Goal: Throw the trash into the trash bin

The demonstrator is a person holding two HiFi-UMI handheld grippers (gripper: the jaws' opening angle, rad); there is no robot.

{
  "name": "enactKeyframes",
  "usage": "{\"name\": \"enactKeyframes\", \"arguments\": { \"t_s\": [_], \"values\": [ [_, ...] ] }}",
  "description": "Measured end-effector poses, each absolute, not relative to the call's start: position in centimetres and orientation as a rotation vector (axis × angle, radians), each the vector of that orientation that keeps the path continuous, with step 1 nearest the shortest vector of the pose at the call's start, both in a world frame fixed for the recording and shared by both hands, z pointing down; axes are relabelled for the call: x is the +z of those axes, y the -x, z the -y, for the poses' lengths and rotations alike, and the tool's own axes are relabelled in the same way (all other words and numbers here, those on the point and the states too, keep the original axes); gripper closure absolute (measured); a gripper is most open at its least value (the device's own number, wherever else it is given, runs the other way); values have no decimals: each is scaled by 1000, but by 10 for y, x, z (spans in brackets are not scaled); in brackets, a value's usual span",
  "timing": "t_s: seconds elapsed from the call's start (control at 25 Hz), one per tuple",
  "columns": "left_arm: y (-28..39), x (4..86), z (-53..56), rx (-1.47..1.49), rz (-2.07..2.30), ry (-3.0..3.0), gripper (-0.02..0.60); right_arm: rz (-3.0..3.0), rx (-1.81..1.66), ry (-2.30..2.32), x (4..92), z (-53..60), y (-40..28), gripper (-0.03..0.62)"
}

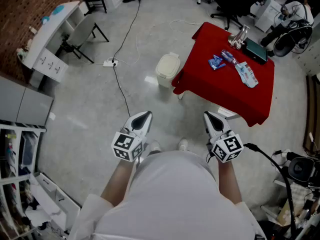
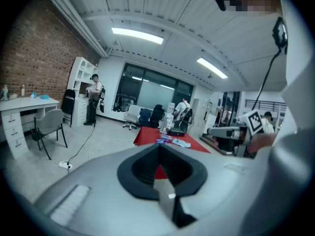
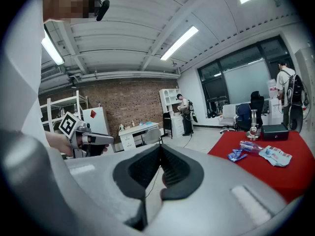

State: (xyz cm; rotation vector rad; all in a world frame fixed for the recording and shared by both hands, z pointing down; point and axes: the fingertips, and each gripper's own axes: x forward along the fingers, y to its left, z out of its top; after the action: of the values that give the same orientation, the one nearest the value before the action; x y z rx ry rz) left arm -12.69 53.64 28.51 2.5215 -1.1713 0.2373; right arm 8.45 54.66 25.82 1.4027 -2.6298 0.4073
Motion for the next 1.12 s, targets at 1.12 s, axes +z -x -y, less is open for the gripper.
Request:
{"name": "enactKeyframes", "arguments": {
  "t_s": [1.12],
  "values": [
    [164,304,-544,286,1098,-2531,578,2617,378,-1398,266,-554,-39,600]
  ]
}}
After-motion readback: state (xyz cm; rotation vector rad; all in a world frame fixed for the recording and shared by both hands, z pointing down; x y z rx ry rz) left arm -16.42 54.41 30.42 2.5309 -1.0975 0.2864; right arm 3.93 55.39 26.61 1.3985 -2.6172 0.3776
